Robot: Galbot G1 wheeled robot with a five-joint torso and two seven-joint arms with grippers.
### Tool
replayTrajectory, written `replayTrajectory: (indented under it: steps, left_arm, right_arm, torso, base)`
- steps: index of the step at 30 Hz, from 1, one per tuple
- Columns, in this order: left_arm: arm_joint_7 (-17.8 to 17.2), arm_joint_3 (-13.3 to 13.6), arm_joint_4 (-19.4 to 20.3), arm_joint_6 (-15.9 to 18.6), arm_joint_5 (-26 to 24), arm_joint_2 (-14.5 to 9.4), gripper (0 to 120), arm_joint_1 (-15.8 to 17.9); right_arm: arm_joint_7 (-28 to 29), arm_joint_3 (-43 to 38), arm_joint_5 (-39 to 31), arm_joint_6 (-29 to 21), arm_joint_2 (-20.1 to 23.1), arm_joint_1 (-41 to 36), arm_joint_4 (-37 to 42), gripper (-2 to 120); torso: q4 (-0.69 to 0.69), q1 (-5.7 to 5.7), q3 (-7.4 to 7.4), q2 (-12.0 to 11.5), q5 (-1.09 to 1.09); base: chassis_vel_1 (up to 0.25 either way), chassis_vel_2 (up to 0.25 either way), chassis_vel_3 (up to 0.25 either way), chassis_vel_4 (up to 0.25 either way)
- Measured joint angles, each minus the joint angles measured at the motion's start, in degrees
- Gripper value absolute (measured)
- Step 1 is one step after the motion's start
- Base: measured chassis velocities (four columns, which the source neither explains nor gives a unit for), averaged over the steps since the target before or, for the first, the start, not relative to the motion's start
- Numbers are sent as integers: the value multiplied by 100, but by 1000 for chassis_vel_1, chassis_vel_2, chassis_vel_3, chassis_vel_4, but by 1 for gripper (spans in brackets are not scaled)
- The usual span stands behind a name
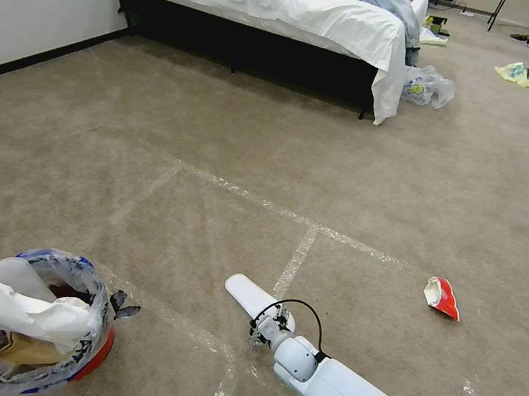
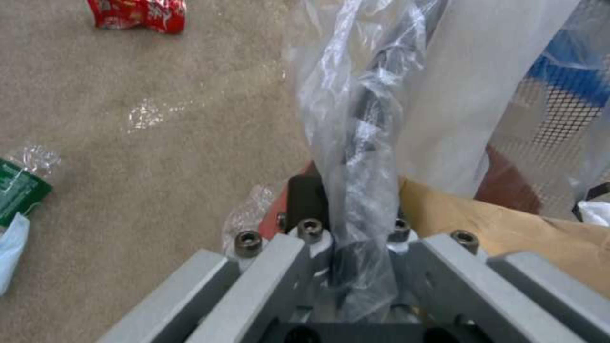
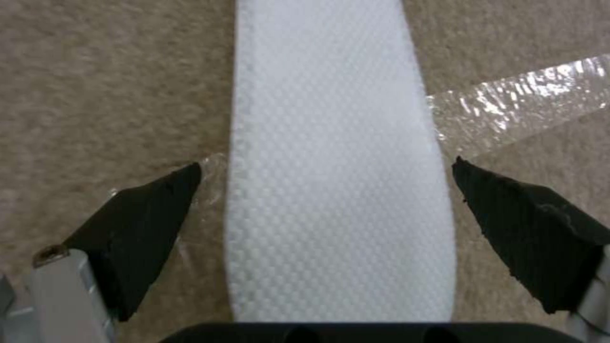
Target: Pick up the trash bin and place the garbage on the floor into it.
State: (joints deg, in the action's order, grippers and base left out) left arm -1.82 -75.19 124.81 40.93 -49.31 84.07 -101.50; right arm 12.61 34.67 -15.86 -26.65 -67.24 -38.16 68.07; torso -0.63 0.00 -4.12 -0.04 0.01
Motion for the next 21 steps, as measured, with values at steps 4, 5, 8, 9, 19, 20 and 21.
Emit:
replayTrajectory:
  steps: [4, 5, 8, 9, 19, 20, 21]
  left_arm:
    - [1, 39, -27, -1, 23, 8, 1, 55]
    - [1, 42, -39, -1, 30, 8, 1, 67]
    - [0, 44, -68, -1, 38, -2, 1, 78]
    - [0, 44, -80, -1, 39, -9, 1, 85]
    - [-1, 71, -123, -1, 60, -14, 1, 136]
    - [-2, 72, -130, -1, 60, -22, 1, 142]
    - [-2, 72, -130, -1, 60, -22, 1, 142]
  right_arm:
    - [-10, -11, 82, 116, -21, 24, -119, 100]
    - [-11, -19, 104, 142, -31, 24, -152, 100]
    - [-13, -43, 140, 193, -48, 24, -222, 100]
    - [-13, -52, 151, 218, -51, 25, -249, 100]
    - [9, -97, 182, 267, -77, 52, -346, 89]
    - [15, -97, 182, 277, -76, 52, -346, 85]
    - [15, -97, 182, 277, -76, 52, -346, 85]
  torso:
    - [-3, 0, 0, 0, -1]
    - [-3, 0, 1, 0, -1]
    - [-2, 0, 0, 0, 0]
    - [-3, 0, 1, 0, -1]
    - [-2, 0, 1, 0, 0]
    - [-3, 0, 0, 0, -1]
    - [-3, 0, 0, 0, -1]
  base:
    - [0, 0, 0, 0]
    - [0, 0, 0, 0]
    - [0, 0, 0, 0]
    - [0, 0, 0, 0]
    - [0, 0, 0, 0]
    - [0, 0, 0, 0]
    - [0, 0, 0, 0]
